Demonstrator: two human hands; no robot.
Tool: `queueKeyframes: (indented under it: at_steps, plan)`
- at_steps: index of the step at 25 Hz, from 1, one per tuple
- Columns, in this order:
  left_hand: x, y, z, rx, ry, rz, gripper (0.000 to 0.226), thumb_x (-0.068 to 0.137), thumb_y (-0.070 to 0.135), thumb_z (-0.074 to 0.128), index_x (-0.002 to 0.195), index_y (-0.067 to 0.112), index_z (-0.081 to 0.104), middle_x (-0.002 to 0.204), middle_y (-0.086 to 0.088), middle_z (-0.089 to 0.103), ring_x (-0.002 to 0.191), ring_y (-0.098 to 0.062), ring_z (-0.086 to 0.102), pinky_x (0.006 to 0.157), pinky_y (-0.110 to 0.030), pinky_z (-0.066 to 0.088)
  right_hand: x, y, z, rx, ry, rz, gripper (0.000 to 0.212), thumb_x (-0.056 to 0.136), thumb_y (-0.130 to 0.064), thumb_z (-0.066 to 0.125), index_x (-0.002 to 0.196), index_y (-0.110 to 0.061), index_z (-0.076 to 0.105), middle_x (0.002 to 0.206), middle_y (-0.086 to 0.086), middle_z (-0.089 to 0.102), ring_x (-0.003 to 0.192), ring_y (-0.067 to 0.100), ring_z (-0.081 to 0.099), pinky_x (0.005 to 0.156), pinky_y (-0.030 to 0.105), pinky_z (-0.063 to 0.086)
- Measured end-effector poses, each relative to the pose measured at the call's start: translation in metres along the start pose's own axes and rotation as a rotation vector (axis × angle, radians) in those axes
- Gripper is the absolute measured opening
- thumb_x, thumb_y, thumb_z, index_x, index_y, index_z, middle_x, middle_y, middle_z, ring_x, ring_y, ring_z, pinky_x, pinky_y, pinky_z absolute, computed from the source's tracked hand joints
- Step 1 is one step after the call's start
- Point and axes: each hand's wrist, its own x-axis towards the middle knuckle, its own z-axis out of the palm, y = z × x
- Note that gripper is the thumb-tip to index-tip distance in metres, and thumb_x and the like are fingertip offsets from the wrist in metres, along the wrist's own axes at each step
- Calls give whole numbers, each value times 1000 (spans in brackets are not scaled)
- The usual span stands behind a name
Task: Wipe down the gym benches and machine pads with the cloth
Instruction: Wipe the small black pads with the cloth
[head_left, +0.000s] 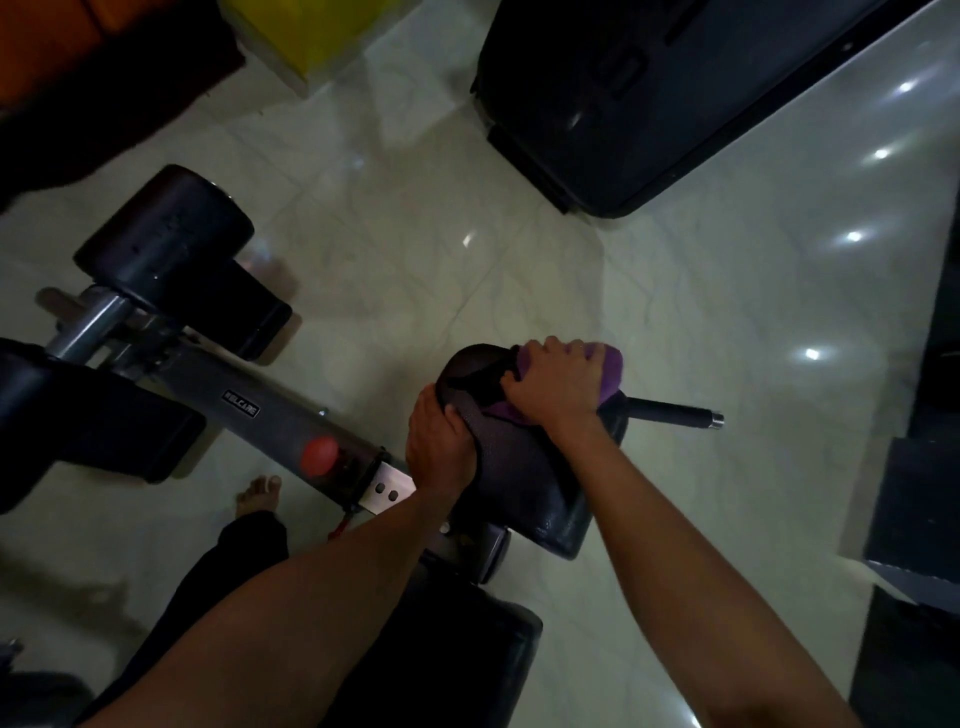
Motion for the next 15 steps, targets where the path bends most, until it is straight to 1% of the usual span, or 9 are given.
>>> queueKeyframes:
  at_steps: [1,3,4,5,7,9,12,13,15]
  plan:
    - [0,2,0,-5,1,-13,46,104,20,40,147,5,44,145,-17,50,134,-34,46,110,-41,34,-2,-10,2,16,7,-29,65,91,-63,41,142,-25,53,142,5,55,136,37,43,119,60,13]
    - [-1,2,0,-20,18,3,52,99,27,35,143,3,47,141,-18,54,130,-35,49,108,-41,35,-20,-14,11,72,46,-117,66,92,-60,45,148,-27,49,151,4,50,147,37,31,123,58,-5]
    - [-2,1,-1,-22,14,16,56,97,30,33,143,3,47,140,-19,54,130,-36,50,107,-40,35,-37,-10,16,107,89,-167,63,92,-59,47,146,-27,53,152,3,50,149,35,30,123,55,-6]
    - [-1,2,-2,-14,-6,17,57,97,31,31,145,4,46,142,-18,53,131,-35,48,107,-39,34,-57,-4,22,144,137,-212,61,90,-59,48,142,-28,58,151,3,52,149,33,32,124,54,-4]
    - [1,-2,-2,28,-44,6,51,104,26,33,149,4,39,149,-17,46,136,-34,42,111,-39,31,-95,11,37,163,228,-238,60,87,-63,50,136,-30,64,149,3,55,146,33,37,124,57,8]
    - [1,-2,-2,45,-39,17,50,105,23,35,151,3,37,152,-18,43,139,-34,40,113,-40,28,-103,32,43,179,272,-93,67,84,-68,52,139,-31,60,153,4,50,147,37,35,122,60,15]
    - [0,3,-3,44,-27,24,53,102,27,37,150,2,38,151,-18,44,139,-35,41,113,-40,28,-72,43,32,321,179,191,74,86,-69,55,151,-35,44,165,3,30,152,39,19,122,62,12]
    - [-1,4,-3,54,-28,20,55,102,30,37,150,4,38,151,-17,44,138,-34,41,113,-41,29,-63,37,30,350,162,237,74,86,-67,57,152,-36,42,165,3,29,152,41,16,121,65,9]
    - [-2,4,-5,78,-31,13,56,102,32,37,151,6,37,152,-16,44,138,-33,41,112,-42,30,-62,16,33,331,198,223,74,82,-67,58,149,-35,47,162,3,36,152,44,16,119,69,2]
